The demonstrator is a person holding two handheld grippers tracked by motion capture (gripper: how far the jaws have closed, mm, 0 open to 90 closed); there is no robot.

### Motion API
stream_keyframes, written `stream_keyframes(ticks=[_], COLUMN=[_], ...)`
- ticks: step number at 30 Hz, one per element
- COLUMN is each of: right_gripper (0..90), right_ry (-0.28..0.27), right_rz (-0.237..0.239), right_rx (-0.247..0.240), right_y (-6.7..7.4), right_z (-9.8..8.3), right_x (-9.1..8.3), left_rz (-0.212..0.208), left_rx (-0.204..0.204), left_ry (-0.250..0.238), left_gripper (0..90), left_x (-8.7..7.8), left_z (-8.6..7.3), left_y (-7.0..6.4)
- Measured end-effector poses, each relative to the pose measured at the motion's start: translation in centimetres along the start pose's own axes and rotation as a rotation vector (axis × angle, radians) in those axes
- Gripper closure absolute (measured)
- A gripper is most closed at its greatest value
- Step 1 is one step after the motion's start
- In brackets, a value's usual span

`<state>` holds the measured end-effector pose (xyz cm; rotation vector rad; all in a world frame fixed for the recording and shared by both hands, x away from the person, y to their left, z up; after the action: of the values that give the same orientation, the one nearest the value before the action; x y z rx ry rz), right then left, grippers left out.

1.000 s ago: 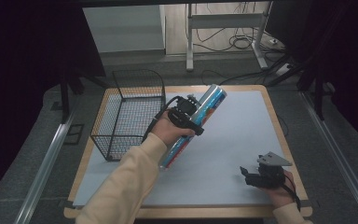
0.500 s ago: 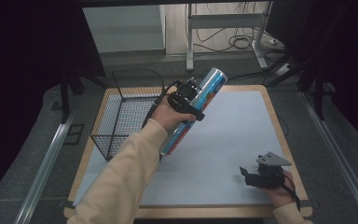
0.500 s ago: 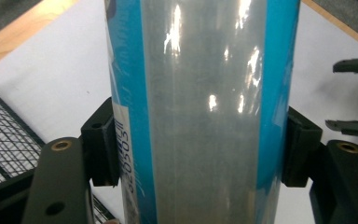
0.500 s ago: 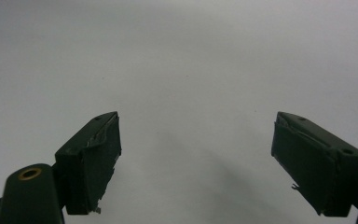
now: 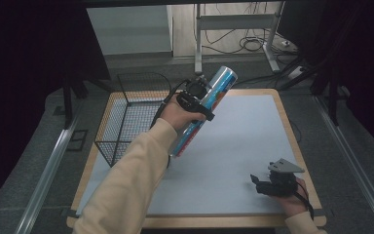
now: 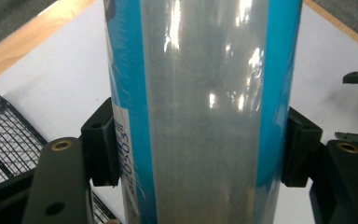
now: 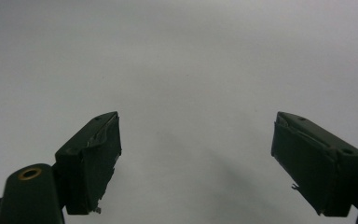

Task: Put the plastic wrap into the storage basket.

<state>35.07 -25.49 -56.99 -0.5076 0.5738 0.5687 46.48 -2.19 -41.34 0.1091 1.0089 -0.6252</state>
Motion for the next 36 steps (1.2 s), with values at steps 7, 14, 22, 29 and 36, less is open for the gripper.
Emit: stream_keyframes(ticks=[7, 14, 22, 29, 36], right_gripper=[16.3, 16.3, 16.3, 16.3, 16.3], right_ry=[0.003, 0.007, 0.009, 0.011, 0.015], right_rz=[-0.001, 0.002, 0.001, -0.002, -0.001], right_rx=[0.006, 0.008, 0.013, 0.016, 0.019], right_y=[-0.1, -0.1, -0.2, -0.3, -0.3], right_z=[-0.1, -0.2, -0.2, -0.3, -0.4], right_x=[-0.1, 0.0, 0.0, 0.0, 0.1], left_rz=[0.027, 0.028, 0.071, 0.092, 0.11], left_rx=[0.019, 0.015, 0.003, 0.008, -0.006], left_ry=[0.013, -0.004, 0.002, -0.002, -0.003], left_gripper=[31.9, 31.9, 31.9, 31.9, 31.9], left_x=[-0.6, -1.3, -1.6, -1.9, -2.1], left_z=[1.1, 2.0, 2.5, 3.1, 3.0], left_y=[0.5, 1.2, 2.7, 3.9, 5.3])
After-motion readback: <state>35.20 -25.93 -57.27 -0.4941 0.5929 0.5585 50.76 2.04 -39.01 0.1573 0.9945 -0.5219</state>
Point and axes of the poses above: each handheld gripper's, and its own axes: x roughly forward along the jaws, z roughly out of its top, y roughly to its left, the point moved 9 cm from there along x, roughly forward along the jaws, and after that the axes turned 12 degrees about -x, right-handed, at the moved point
